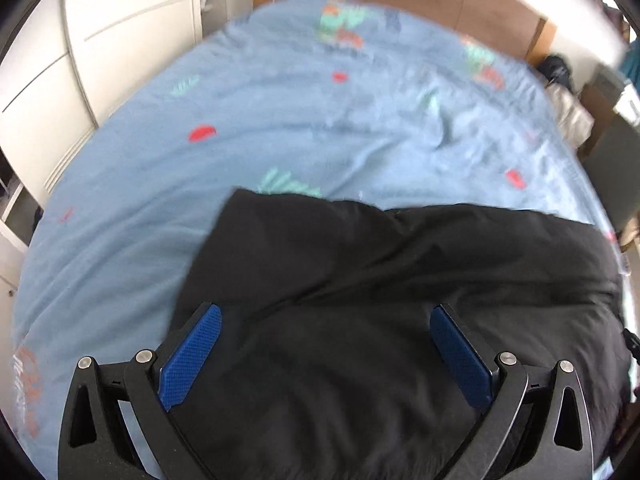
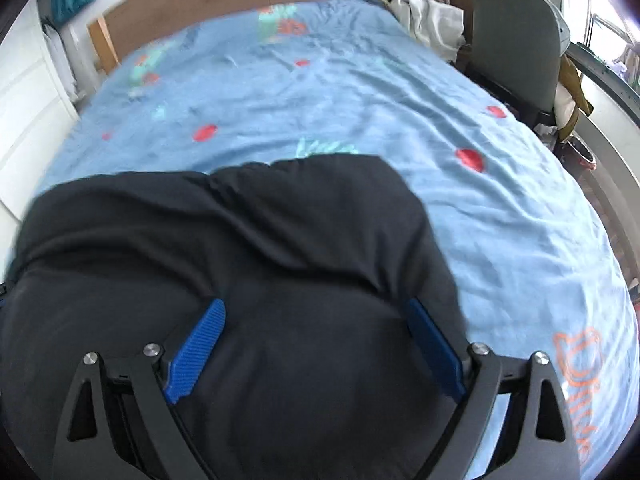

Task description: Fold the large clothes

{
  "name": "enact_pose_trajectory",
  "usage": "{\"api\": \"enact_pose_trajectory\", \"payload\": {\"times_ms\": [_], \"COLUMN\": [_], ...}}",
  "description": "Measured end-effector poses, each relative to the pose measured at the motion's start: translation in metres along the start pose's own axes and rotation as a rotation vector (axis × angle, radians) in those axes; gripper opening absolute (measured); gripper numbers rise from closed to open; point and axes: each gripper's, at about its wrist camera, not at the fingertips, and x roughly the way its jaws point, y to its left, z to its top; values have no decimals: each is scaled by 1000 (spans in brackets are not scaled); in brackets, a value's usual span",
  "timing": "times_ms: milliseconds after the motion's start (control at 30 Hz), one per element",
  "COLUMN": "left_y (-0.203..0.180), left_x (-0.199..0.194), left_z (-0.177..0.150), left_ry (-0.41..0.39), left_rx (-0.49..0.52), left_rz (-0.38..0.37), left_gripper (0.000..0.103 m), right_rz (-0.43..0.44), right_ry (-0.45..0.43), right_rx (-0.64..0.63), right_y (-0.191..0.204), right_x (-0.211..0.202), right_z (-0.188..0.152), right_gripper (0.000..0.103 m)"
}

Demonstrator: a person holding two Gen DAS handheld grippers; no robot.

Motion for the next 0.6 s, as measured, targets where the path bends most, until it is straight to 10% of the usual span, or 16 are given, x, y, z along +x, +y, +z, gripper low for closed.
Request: {"api": "enact_pose_trajectory", "payload": {"times_ms": [233, 400, 600], "left_y": [40, 80, 89], "left_x": [-1, 12, -33], "left_z": [-51, -72, -86], "left_ry": [53, 106, -9], "left_rx": [-24, -166, -169], "left_rz": [-6, -48, 35], "left_gripper": [102, 103, 102], "right_rz": [163, 134, 63], "right_ry": [-48, 4, 37], "right_rx": [-35, -5, 61], "right_y": [6, -19, -48], "right_x": [-36, -23, -38], "right_z": [-48, -75, -82], "right_gripper": [93, 94, 93]}}
